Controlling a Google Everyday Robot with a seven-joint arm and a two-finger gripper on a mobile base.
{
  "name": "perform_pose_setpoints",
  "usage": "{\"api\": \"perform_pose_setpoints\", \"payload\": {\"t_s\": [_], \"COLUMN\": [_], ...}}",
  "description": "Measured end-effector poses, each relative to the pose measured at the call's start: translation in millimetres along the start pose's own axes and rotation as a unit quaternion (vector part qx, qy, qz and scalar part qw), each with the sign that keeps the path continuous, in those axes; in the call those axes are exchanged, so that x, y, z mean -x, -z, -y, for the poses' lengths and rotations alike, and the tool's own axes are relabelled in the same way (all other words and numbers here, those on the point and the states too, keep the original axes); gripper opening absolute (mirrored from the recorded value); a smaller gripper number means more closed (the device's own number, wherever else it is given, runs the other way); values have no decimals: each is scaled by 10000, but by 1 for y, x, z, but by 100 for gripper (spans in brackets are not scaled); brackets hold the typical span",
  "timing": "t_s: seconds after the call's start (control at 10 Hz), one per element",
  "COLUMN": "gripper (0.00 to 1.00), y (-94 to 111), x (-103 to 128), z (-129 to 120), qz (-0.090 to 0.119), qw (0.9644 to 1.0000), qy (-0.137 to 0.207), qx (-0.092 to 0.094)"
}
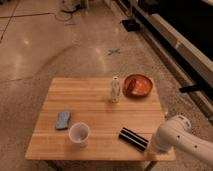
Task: Push the eraser across the table
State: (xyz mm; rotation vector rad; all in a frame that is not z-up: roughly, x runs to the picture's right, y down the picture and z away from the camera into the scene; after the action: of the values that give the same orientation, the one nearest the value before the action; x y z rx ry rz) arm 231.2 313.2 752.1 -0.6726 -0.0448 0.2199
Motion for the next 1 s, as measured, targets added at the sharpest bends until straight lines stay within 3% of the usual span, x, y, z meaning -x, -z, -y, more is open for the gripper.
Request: {"api": "perform_pose_setpoints", "payload": {"t_s": [0.5,1.0], "gripper": [0,0], "y": [-2,-8], "x": [34,63], "z": [4,19], "qz": [235,324], "qw": [9997,9990], "qy": [88,295], "qx": [-38,-128]}}
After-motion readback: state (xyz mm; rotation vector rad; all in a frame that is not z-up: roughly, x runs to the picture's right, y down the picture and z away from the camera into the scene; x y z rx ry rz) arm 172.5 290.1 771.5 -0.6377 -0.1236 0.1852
